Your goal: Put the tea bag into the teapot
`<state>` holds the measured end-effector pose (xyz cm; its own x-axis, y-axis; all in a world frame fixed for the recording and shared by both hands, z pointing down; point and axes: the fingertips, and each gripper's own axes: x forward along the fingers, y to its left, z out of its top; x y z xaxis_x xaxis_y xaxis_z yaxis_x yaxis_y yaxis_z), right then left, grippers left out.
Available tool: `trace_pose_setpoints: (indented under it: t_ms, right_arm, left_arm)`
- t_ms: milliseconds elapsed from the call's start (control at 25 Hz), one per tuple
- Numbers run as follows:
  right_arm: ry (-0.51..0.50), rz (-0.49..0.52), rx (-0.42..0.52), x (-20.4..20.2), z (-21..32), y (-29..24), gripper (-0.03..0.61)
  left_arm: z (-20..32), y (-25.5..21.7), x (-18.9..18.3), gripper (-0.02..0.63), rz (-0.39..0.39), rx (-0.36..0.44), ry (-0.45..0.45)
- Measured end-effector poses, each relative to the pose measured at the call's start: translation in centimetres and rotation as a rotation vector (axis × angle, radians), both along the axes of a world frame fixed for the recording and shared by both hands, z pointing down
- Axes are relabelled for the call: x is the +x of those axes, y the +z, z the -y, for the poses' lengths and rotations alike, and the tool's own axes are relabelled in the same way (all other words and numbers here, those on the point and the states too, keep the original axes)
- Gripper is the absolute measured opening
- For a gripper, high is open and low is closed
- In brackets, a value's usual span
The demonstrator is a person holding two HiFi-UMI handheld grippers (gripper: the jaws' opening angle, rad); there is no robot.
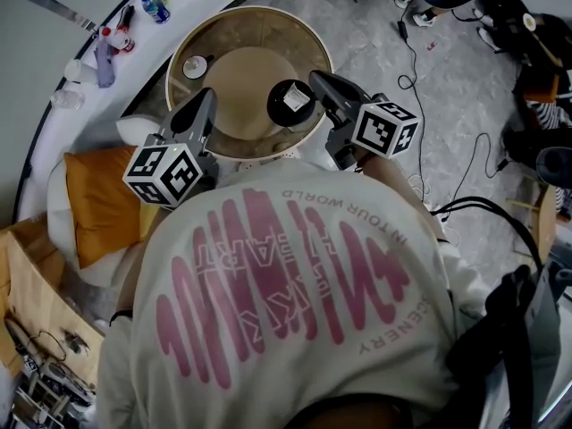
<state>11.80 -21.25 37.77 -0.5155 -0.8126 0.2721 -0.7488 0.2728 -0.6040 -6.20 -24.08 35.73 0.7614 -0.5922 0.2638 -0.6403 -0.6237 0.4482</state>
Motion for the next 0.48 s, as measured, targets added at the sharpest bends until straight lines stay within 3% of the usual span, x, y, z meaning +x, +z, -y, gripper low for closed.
trace_pose_setpoints:
  t_ms: [480]
  right_arm:
    - [0.028,-0.007,-0.025,-0.07,-0.7,0.6,0.005]
  left_arm:
    - [-0.58,0.16,-1.05,0.015,0.008,0.004,0.007]
